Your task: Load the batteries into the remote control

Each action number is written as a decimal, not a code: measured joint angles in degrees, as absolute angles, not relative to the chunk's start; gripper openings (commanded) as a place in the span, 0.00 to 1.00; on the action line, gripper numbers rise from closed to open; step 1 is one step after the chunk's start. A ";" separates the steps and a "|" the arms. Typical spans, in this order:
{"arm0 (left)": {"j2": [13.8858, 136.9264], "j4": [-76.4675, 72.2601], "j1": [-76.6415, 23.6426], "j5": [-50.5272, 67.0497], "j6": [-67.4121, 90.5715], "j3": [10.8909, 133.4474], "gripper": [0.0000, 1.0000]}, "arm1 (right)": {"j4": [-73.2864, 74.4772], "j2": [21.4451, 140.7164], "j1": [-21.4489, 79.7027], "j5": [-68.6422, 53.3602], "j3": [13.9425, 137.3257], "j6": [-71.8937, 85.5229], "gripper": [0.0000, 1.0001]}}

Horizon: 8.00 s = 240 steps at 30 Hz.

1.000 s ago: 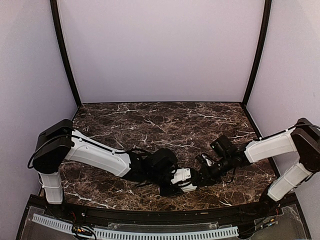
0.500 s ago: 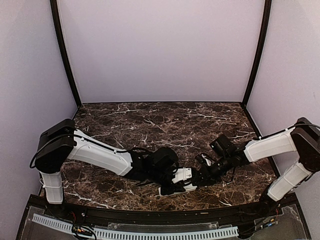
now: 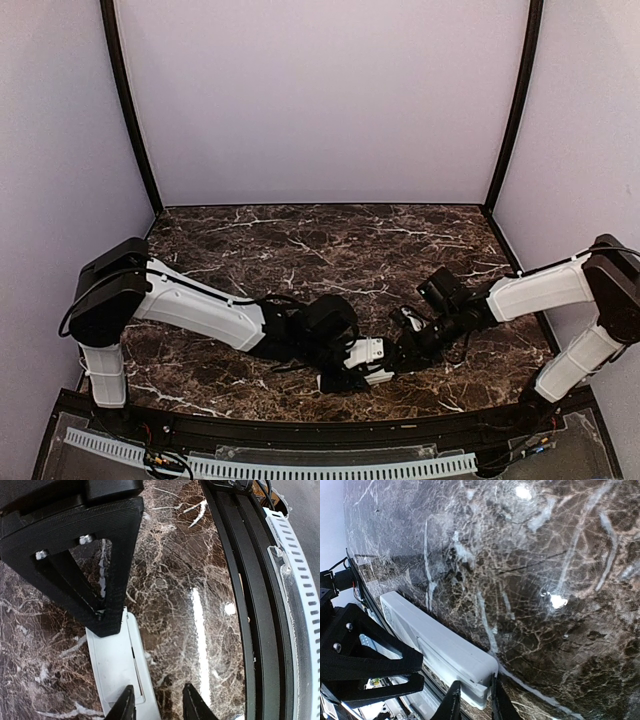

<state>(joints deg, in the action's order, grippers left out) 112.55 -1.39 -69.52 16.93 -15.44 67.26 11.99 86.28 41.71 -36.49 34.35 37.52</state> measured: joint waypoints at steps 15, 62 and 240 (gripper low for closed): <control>108.42 1.76 -67.66 11.18 -14.87 63.96 0.55 | 16.14 86.24 41.98 -34.76 36.01 35.18 0.22; 103.79 2.55 -67.59 10.13 -10.44 54.81 0.28 | 39.35 87.26 52.66 -1.85 48.23 42.78 0.00; 109.62 3.51 -68.42 12.19 -13.96 62.46 0.42 | 21.87 84.12 47.16 -23.73 39.31 43.83 0.36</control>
